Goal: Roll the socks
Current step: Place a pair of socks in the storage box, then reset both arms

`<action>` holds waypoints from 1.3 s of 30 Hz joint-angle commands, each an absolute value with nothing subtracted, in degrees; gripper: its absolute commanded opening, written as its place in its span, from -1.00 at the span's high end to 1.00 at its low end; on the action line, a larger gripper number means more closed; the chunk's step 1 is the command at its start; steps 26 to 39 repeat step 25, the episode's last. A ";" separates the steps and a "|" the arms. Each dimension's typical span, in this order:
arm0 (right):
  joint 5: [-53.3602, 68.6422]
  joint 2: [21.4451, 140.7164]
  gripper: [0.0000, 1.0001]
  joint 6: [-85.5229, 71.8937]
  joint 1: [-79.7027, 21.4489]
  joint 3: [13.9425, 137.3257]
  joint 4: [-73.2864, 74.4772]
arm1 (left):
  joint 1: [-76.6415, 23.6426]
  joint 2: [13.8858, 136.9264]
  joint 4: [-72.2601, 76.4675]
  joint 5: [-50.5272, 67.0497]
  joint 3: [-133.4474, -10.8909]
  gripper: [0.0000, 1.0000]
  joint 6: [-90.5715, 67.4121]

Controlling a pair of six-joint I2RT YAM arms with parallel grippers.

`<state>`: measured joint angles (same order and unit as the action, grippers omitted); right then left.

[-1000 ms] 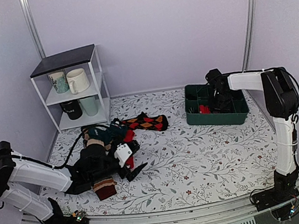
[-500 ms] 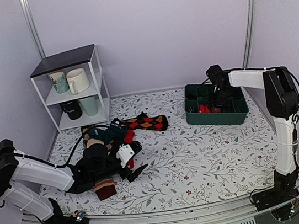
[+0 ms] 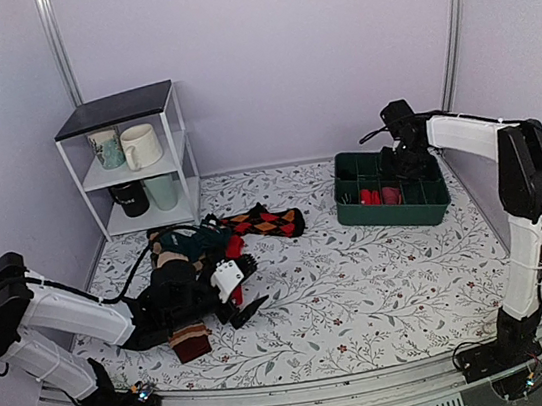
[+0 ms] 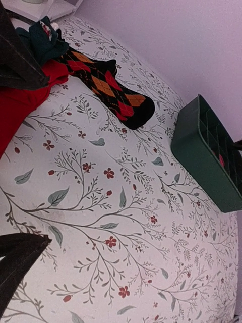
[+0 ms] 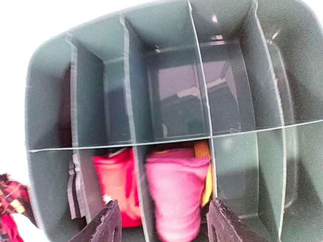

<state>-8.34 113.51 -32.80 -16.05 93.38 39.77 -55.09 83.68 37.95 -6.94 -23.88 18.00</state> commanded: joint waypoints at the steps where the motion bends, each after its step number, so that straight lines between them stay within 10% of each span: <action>1: -6.91 106.61 -0.24 -31.02 -15.83 92.38 38.54 | -54.23 82.74 39.02 -8.80 -23.95 -0.99 18.30; 6: -0.85 98.71 -0.98 -26.27 -15.91 85.34 31.51 | -54.14 80.76 40.67 -10.57 -22.73 -0.99 17.69; 21: 5.40 70.24 -1.00 -16.92 -16.39 48.81 5.16 | -53.21 76.51 45.00 -11.59 -19.91 -0.99 15.20; 39: 3.41 68.99 -1.00 -14.57 -16.35 46.22 4.27 | -53.00 76.75 46.82 -12.87 -19.29 -0.99 15.40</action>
